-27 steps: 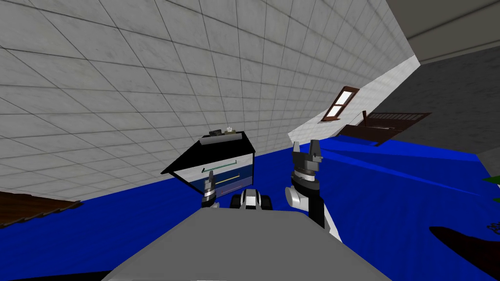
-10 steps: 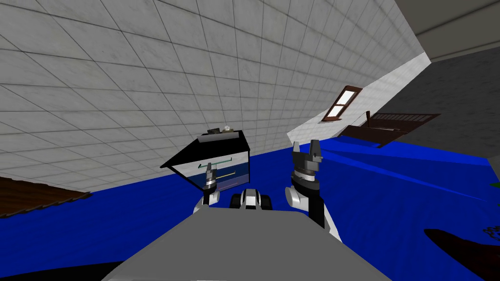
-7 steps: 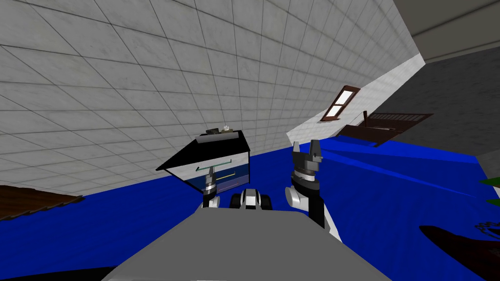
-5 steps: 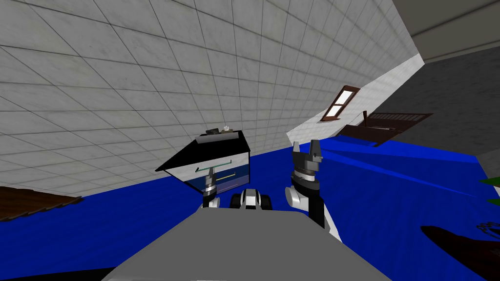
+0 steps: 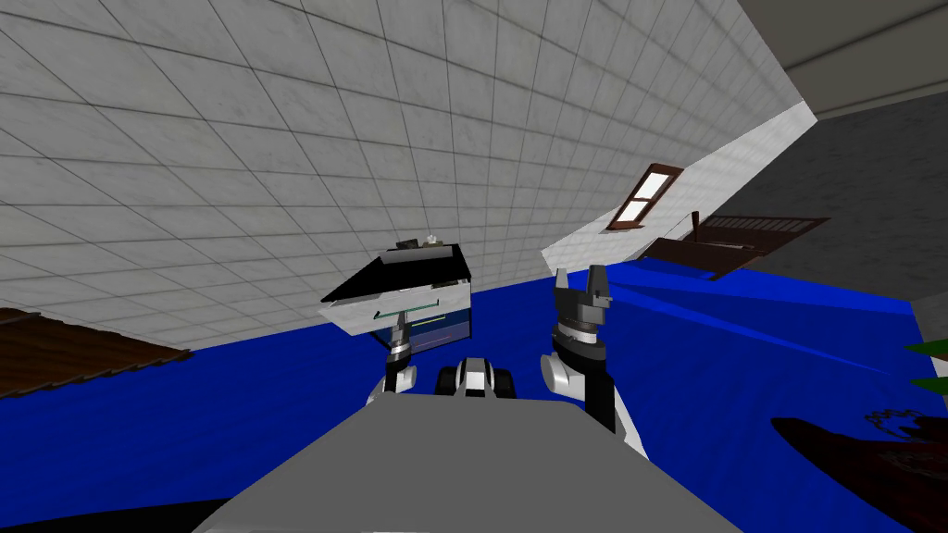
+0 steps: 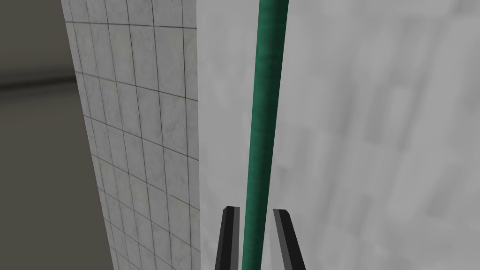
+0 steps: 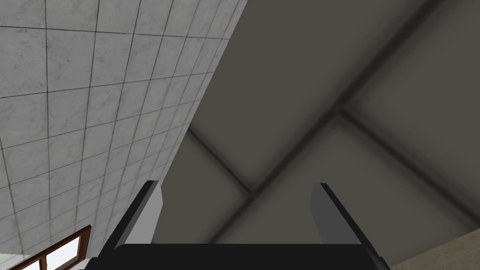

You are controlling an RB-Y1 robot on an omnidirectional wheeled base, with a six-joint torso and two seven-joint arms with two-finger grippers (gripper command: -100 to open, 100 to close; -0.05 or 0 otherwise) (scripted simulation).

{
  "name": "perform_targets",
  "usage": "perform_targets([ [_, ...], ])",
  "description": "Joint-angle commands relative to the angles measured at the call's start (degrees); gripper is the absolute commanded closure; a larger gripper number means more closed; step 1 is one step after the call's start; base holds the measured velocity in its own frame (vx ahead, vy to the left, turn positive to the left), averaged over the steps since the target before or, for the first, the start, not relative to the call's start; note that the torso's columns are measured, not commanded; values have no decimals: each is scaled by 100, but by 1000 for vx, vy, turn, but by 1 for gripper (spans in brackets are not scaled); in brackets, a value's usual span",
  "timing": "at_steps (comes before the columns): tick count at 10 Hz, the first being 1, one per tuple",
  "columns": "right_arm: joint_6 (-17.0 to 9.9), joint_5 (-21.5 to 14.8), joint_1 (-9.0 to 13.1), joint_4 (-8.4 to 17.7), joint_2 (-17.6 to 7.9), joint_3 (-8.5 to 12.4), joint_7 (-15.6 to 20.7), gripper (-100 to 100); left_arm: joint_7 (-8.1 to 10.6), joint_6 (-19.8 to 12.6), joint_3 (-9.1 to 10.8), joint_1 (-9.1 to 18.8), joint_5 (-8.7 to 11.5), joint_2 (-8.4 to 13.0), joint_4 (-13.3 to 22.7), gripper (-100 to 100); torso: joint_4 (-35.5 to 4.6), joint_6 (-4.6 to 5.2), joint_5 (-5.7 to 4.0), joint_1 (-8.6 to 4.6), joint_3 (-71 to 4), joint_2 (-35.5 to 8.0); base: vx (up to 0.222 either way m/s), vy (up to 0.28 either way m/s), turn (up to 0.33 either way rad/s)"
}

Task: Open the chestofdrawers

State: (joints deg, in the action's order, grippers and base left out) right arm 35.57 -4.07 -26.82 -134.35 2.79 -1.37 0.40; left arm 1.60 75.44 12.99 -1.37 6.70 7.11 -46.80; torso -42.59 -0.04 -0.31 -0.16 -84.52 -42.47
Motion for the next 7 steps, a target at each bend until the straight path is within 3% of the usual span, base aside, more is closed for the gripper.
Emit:
perform_targets([
  [1, 0, 0, -1, 0, -1, 1, 0, 0, -8, -99, -1, -55, -4, 1, -263, 100, -5, -2, -8, 6, -13, 18, -1, 21, -11],
  [2, 1, 0, -2, -1, -1, 1, 0, 0, -11, -129, -23, -83, -13, -38, -168, 100, -8, -5, -13, 3, -14, 17, 9, 13, -8],
  [3, 1, 0, -2, -1, -1, 1, 0, 0, -164, -169, -162, -96, 153, -29, -261, 100, 7, -3, 2, -2, -4, 8, -86, 3, -48],
  [7, 0, 0, 1, 0, 0, 0, 0, 0, -616, -230, -559, -109, 661, 22, -509, 100, -1, -1, 4, -19, 23, -35, -201, -11, -65],
])
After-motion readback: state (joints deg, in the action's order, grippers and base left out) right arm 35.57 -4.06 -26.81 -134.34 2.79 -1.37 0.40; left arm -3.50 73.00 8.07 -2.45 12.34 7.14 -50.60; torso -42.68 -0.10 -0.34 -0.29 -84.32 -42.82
